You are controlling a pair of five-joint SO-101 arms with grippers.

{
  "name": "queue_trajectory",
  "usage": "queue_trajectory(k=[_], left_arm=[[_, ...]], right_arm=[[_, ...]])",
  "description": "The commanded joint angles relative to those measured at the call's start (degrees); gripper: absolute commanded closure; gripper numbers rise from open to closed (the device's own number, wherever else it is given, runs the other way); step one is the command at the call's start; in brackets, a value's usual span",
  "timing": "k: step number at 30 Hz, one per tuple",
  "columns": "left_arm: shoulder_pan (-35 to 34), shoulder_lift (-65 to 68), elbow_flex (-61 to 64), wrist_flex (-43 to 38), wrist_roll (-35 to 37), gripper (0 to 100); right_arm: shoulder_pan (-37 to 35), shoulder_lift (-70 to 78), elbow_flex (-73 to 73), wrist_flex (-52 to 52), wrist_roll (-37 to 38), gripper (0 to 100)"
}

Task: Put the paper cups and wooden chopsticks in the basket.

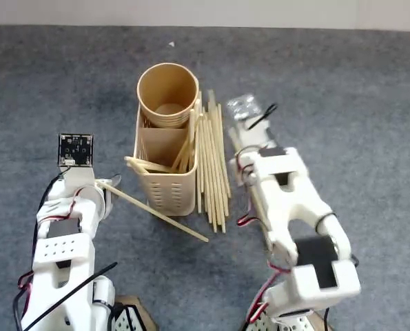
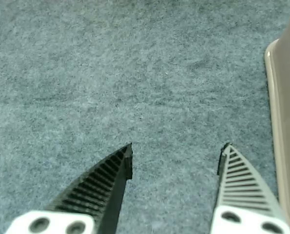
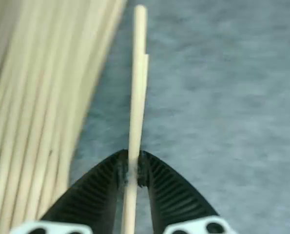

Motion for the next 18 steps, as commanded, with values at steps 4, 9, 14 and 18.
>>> queue_trajectory(k=[4, 9, 14, 18], left_arm=[[0.8, -0.8, -0.3, -0.9, -0.3, 70], [0.8, -0.8, -0.2, -0.9, -0.3, 70], [0.8, -0.8, -0.2, -0.9, -0.3, 70], [0.8, -0.8, -0.2, -0.9, -0.3, 70]], right_arm=[[-1.2, -20.5, -20.4, 9.0, -1.3, 99.2], [-6.9, -22.5, -33.5, 10.3, -3.6, 99.2], [-15.5, -23.1, -44.4, 8.3, -6.2, 99.2], [-20.3, -23.2, -50.6, 8.5, -10.5, 99.2]])
